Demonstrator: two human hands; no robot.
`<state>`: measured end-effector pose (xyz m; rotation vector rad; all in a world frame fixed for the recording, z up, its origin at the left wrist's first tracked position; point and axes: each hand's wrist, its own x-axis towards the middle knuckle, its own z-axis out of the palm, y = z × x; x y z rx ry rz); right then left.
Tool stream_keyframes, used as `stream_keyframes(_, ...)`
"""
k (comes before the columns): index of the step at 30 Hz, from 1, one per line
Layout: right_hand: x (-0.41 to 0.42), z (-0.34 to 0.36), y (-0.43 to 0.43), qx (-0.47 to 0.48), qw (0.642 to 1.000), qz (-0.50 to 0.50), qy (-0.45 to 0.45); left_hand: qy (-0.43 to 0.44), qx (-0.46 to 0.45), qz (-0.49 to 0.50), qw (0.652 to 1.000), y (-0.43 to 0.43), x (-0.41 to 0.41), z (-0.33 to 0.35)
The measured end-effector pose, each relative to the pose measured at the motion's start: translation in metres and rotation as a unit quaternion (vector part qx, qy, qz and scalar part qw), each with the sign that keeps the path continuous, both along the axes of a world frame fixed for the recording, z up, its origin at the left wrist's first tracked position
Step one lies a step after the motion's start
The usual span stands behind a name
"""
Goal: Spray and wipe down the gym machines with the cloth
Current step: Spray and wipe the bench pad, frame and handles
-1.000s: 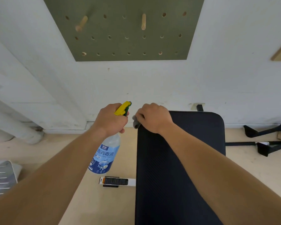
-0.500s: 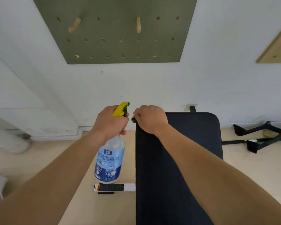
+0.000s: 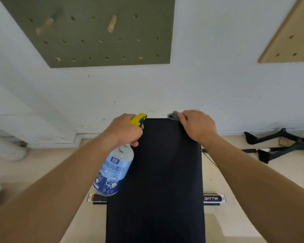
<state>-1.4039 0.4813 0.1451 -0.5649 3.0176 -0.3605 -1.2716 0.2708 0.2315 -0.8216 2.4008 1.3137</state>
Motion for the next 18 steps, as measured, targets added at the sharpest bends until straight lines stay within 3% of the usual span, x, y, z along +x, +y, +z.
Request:
stream_keyframes(3,-0.001,0.002,0.05,-0.058,0.994,-0.084,-0.029,-0.019,0.001,0.003,1.0,0.019,-0.017,0.009)
stream_keyframes(12,-0.012,0.032,0.067,-0.233,0.965,-0.12,-0.021,-0.085,-0.034,-0.041,0.995,0.034,-0.028,0.022)
stream_keyframes(15,-0.015,0.038,0.034,-0.221,0.972,-0.074,-0.034,-0.051,-0.033,0.013,0.998,0.023,-0.025,0.021)
stream_keyframes(18,0.0,0.024,-0.027,-0.112,0.99,0.078,-0.042,-0.002,-0.063,0.053,0.997,0.012,-0.018,0.016)
